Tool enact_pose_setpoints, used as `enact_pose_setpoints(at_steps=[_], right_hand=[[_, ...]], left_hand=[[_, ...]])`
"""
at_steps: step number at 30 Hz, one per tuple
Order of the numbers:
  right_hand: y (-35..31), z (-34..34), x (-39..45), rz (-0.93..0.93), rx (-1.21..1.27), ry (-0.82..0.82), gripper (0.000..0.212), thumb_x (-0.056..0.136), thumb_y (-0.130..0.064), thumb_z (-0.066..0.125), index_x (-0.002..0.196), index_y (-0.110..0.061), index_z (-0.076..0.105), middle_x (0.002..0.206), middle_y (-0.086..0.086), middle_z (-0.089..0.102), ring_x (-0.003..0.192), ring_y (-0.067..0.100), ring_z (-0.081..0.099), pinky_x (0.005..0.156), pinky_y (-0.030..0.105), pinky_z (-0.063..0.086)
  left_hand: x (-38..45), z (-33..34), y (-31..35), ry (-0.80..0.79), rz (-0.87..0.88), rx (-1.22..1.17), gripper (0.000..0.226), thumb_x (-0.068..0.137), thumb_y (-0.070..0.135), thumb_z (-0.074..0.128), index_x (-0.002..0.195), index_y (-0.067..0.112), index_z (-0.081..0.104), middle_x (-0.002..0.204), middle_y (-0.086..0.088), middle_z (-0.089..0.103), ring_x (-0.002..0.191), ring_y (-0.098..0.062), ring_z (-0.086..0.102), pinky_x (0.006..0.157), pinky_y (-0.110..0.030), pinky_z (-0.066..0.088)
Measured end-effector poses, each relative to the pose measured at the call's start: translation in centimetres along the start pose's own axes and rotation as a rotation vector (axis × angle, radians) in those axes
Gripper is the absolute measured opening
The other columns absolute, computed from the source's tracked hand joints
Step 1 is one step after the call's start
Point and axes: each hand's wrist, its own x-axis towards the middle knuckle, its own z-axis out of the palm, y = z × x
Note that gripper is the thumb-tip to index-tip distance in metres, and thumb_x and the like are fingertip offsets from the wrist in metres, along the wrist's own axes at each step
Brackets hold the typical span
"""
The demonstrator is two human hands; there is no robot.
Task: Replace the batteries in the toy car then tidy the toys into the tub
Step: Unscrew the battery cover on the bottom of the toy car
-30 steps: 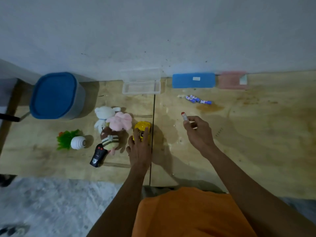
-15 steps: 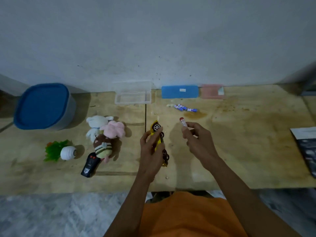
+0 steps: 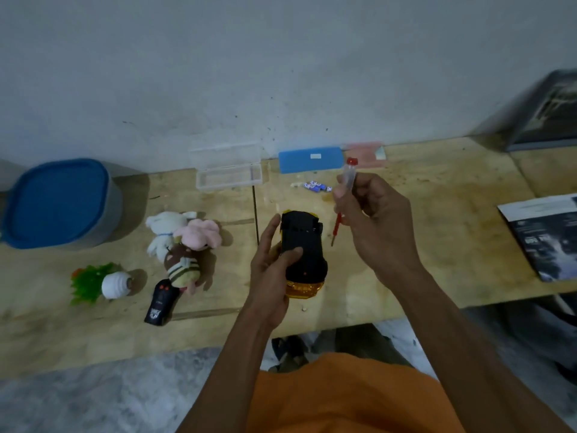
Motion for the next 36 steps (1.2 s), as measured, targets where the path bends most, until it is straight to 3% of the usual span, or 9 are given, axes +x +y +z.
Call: enact_pose_setpoints(at_steps=[4,9,12,16,21,36], right_hand=[[-0.2,-0.4,0.2,-0.093,-0.021,-0.001,0.027,0.095,-0.028,0.066,0.12,-0.022,0.057,0.093,-0.004,0.074,0.086,0.015,0.073,0.078,0.048,0.061],[-0.7,-1.5,0.4,-0.212,0.012,-0.004,0.051,0.099,-0.022,0.06,0.143,-0.037,0.039,0.093,0.0,0.073,0.088,0.015,0.073,0.079,0.045,0.061],[-1.2,-2.7,1.0,-0.265,0.043,-0.013,0.052,0.101,-0.02,0.058,0.145,-0.038,0.037,0.099,0.0,0.07,0.089,0.016,0.073,0.076,0.042,0.063],[-2.0,-4.2,2.1,-0.336,0.088,0.002,0.059,0.099,-0.012,0.061,0.149,-0.028,0.034,0.114,0.014,0.063,0.094,0.019,0.073,0.077,0.04,0.063],[-2.5,-5.6,3.2,-0.352,0.153,0.012,0.058,0.099,-0.007,0.061,0.149,-0.021,0.034,0.104,0.009,0.069,0.093,0.018,0.074,0.077,0.041,0.063],[-2.4,-6.7,4.5,-0.363,0.182,0.059,0.056,0.099,-0.008,0.059,0.148,-0.014,0.034,0.1,0.008,0.07,0.089,0.019,0.074,0.077,0.043,0.062]], left_hand=[[-0.5,0.2,1.0,-0.095,-0.006,0.11,0.088,0.083,-0.018,0.064,0.145,0.043,0.048,0.135,-0.011,0.064,0.115,-0.037,0.067,0.091,-0.055,0.057],[-0.6,2.7,1.9,-0.138,0.1,0.266,0.091,0.081,-0.014,0.073,0.145,0.044,0.044,0.136,-0.01,0.06,0.111,-0.033,0.069,0.083,-0.055,0.06],[-0.4,4.6,2.4,-0.149,0.151,0.326,0.091,0.081,-0.014,0.073,0.144,0.045,0.043,0.135,-0.01,0.059,0.108,-0.031,0.071,0.078,-0.046,0.062],[-0.2,7.1,3.1,-0.145,0.222,0.36,0.095,0.082,-0.016,0.071,0.147,0.045,0.039,0.137,-0.009,0.057,0.109,-0.027,0.07,0.078,-0.041,0.062],[0.4,9.3,3.9,-0.12,0.275,0.347,0.097,0.082,-0.02,0.067,0.14,0.054,0.043,0.138,-0.01,0.056,0.105,-0.027,0.072,0.077,-0.041,0.062],[0.9,11.6,4.3,-0.122,0.358,0.418,0.098,0.082,-0.023,0.065,0.146,0.046,0.039,0.144,-0.01,0.053,0.111,-0.026,0.069,0.081,-0.038,0.062]])
